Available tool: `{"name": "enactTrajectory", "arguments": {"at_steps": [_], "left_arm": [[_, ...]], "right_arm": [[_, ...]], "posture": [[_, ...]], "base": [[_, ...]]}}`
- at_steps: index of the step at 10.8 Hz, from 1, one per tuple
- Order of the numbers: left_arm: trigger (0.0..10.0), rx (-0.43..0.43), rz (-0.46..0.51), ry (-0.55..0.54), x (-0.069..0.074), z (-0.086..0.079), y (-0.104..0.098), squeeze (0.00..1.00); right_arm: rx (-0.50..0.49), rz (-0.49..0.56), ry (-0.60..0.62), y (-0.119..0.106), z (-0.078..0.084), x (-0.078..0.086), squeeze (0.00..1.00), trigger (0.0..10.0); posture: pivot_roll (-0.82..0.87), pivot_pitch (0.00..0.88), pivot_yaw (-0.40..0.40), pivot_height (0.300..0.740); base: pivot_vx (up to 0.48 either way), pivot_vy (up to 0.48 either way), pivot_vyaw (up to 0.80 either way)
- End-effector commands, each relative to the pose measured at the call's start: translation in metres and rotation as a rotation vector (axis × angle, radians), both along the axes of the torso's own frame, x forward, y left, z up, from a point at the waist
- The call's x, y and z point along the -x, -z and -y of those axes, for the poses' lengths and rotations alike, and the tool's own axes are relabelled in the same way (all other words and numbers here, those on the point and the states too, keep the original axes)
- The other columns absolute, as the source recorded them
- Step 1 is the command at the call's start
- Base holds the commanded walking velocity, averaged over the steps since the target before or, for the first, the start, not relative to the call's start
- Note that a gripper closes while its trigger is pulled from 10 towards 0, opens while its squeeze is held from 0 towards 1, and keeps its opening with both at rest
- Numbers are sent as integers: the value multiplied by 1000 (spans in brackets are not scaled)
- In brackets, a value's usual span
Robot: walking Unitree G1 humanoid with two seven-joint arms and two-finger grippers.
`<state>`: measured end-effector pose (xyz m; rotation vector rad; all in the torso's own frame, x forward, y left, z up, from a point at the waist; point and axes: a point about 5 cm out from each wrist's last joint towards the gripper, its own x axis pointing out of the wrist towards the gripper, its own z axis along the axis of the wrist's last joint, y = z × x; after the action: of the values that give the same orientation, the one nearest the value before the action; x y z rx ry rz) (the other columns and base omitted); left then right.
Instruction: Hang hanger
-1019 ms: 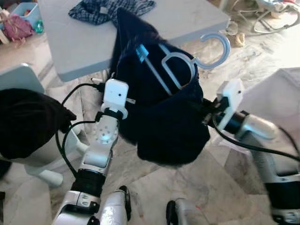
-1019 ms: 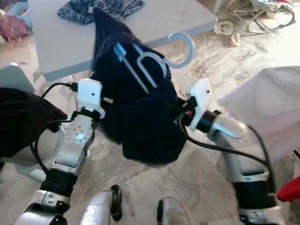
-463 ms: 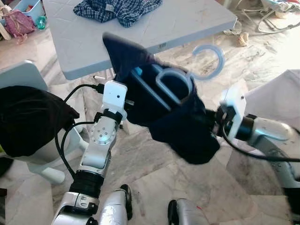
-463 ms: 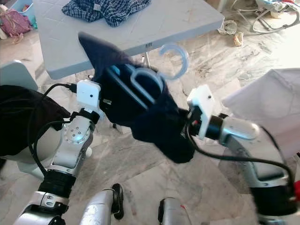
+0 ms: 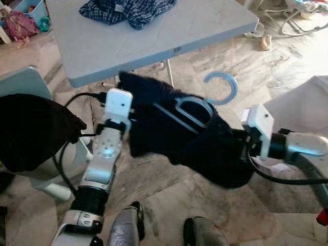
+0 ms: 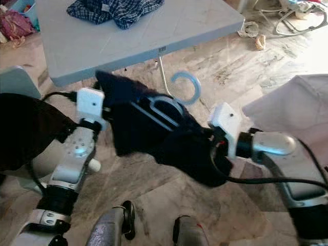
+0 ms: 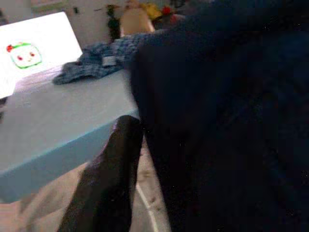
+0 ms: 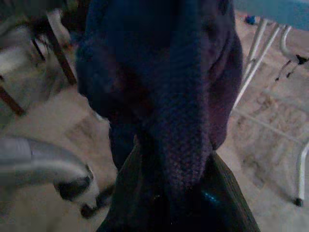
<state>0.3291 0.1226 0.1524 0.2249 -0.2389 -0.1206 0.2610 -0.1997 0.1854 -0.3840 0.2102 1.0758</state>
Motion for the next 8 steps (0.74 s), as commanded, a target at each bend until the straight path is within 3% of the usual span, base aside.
{"name": "enactTrajectory", "arguments": {"at_steps": [1,2,4,5,6,8], "left_arm": [[0,-9,-3,-34,-2,-7,-1,0],[0,-15,-9,-33,-2,-8,1,0],[0,-10,-26,-43,-1,-11,5,0],[549,4,-24,-40,-3,-13,3,0],[1843,28,-31,-37,-6,-17,1,0],[1882,26,-90,-81,-13,-32,8,0]], "right_arm": [[116,-22,12,12,15,2,0,10000],[223,-28,42,21,28,0,0,10000],[316,-102,2,33,38,12,0,10000],[387,-125,-36,41,47,20,0,10000],[399,-143,-94,41,51,29,0,10000],[297,-127,-90,23,58,34,0,10000]], "posture": [[-111,192,2,740],[-108,189,2,740],[-109,188,0,740],[-107,183,2,740],[-107,183,2,740],[-108,179,2,740]], "base": [[0,0,0],[0,0,0],[0,0,0],[0,0,0],[0,0,0],[0,0,0]]}}
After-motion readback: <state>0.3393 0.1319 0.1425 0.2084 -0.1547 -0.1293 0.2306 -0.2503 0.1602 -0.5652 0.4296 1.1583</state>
